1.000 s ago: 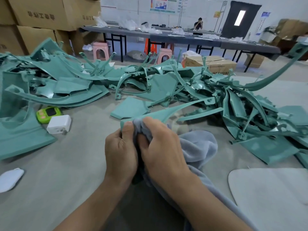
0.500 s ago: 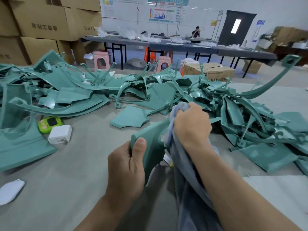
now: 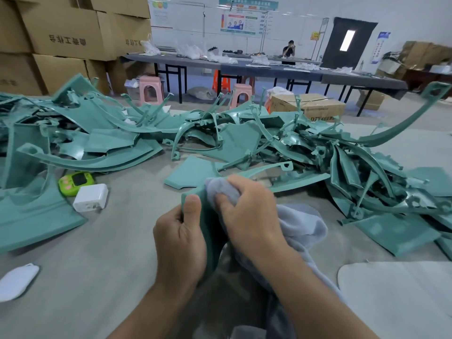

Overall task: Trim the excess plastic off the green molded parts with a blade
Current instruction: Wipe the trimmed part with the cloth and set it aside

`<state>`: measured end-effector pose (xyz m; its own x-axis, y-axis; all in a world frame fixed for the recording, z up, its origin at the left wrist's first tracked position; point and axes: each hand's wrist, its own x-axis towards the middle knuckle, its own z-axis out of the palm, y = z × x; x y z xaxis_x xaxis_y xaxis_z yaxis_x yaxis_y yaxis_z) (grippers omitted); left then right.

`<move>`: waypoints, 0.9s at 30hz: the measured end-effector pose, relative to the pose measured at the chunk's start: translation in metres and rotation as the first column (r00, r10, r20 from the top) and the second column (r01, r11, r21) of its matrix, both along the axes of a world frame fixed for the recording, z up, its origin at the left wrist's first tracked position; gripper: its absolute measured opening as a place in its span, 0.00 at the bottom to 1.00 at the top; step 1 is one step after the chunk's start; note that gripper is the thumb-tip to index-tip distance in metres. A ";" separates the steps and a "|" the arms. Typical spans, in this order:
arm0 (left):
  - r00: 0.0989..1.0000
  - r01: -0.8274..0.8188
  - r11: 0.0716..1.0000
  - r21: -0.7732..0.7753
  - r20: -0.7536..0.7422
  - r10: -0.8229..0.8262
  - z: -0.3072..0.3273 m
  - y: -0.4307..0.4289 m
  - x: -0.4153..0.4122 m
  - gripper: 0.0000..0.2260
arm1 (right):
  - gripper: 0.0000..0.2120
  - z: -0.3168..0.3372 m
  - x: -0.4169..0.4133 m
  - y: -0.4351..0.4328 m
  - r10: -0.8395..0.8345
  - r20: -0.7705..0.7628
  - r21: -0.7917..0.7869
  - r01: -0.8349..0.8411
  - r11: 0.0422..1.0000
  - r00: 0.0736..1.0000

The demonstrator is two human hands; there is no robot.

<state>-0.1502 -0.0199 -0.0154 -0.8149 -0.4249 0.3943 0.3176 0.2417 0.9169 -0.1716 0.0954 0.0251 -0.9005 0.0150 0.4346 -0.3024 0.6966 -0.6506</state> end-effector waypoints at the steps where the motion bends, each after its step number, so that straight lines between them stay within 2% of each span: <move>1: 1.000 -0.003 0.999 0.036 0.006 0.003 0.000 -0.001 -0.002 0.24 | 0.13 0.001 0.010 -0.003 0.087 -0.024 -0.003 -0.087 0.996 0.996; 3: 1.000 0.006 0.993 0.121 0.024 -0.009 -0.001 -0.003 -0.005 0.25 | 0.20 0.002 0.029 -0.008 0.237 -0.045 0.040 -0.235 0.971 0.970; 5: 0.996 0.049 0.973 0.228 0.063 -0.065 -0.001 -0.005 -0.007 0.29 | 0.18 -0.002 0.039 -0.010 0.275 -0.017 0.104 -0.272 0.957 0.961; 7: 0.992 0.046 0.961 0.272 0.103 -0.076 0.000 -0.006 -0.007 0.36 | 0.15 -0.006 0.037 -0.005 0.228 -0.030 0.201 -0.218 0.955 0.973; 10: 0.997 -0.026 0.972 0.233 0.079 0.008 0.002 -0.007 -0.006 0.36 | 0.14 -0.008 0.030 0.003 0.076 -0.014 0.339 -0.067 0.939 0.997; 12: 0.999 -0.028 0.983 0.180 0.046 0.020 0.003 -0.008 -0.006 0.35 | 0.10 -0.011 0.028 0.003 -0.098 -0.001 0.332 0.093 0.939 0.995; 14: 0.998 -0.027 0.984 0.176 0.052 0.018 0.002 -0.008 -0.005 0.35 | 0.07 -0.014 0.030 -0.003 -0.161 0.026 0.344 0.142 0.928 0.987; 16: 0.996 -0.063 0.971 0.230 0.079 0.045 0.000 -0.010 -0.008 0.32 | 0.07 -0.014 0.035 -0.004 -0.106 0.092 0.353 0.067 0.933 0.990; 19: 0.991 -0.108 0.948 0.299 0.104 0.080 -0.002 -0.012 -0.013 0.23 | 0.10 -0.009 0.043 -0.001 0.101 0.155 0.368 -0.152 0.917 0.983; 21: 0.993 -0.091 0.939 0.331 0.106 0.059 -0.002 -0.010 -0.014 0.22 | 0.11 -0.005 0.048 -0.002 0.225 0.100 0.351 -0.246 0.903 0.969; 23: 0.994 -0.064 0.930 0.362 0.102 0.029 -0.002 -0.009 -0.014 0.19 | 0.14 -0.004 0.049 -0.006 0.249 0.004 0.340 -0.236 0.910 0.968; 25: 0.996 -0.022 0.925 0.378 0.083 -0.010 -0.001 -0.005 -0.011 0.20 | 0.18 -0.002 0.045 -0.012 0.177 -0.066 0.300 -0.150 0.942 0.982; 27: 0.997 -0.022 0.935 0.353 0.081 -0.007 0.001 -0.001 -0.008 0.25 | 0.19 -0.001 0.035 -0.020 0.026 -0.101 0.164 -0.009 0.986 0.995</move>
